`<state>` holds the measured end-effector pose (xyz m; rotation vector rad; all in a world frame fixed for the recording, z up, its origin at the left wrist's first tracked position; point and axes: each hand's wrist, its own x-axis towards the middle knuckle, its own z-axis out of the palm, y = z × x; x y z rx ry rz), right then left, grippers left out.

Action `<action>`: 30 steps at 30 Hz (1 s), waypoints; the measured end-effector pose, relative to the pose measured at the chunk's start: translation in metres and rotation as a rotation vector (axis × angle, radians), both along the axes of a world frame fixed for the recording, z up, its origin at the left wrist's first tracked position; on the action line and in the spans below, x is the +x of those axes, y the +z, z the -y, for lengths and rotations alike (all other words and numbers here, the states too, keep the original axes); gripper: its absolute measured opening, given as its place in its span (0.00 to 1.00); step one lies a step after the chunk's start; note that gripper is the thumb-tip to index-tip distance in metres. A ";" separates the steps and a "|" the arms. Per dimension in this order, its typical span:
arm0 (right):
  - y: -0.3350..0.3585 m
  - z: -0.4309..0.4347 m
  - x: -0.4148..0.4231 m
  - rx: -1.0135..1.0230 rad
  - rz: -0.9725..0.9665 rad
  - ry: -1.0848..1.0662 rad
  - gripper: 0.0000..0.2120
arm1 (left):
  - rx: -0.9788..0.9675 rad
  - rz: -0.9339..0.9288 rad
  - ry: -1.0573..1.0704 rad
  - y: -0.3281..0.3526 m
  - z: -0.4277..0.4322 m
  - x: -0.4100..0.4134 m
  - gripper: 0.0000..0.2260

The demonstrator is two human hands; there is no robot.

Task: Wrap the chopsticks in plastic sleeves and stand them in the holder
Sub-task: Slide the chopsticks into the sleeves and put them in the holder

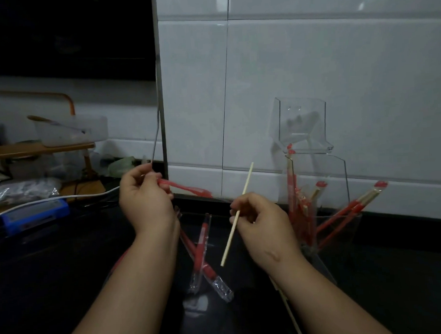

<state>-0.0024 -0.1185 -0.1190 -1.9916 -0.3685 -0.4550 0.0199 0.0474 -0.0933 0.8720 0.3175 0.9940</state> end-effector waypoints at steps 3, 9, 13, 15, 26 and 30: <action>0.002 0.000 -0.003 0.079 0.027 0.000 0.11 | -0.149 -0.030 -0.074 0.000 -0.002 0.002 0.12; 0.001 -0.001 -0.004 0.036 -0.018 -0.004 0.18 | -0.287 -0.048 -0.188 0.000 -0.004 0.001 0.12; -0.004 -0.003 0.001 0.118 0.015 -0.010 0.16 | -0.293 -0.073 -0.210 0.000 -0.003 0.001 0.12; -0.005 -0.004 0.001 0.176 0.051 0.003 0.14 | -0.274 -0.085 -0.225 0.000 -0.002 0.001 0.12; 0.001 0.000 -0.003 0.201 0.147 -0.006 0.11 | 0.343 -0.208 0.055 -0.008 0.003 0.000 0.12; -0.001 0.001 -0.002 0.168 0.130 -0.018 0.10 | 0.169 -0.208 -0.050 -0.005 0.005 0.000 0.11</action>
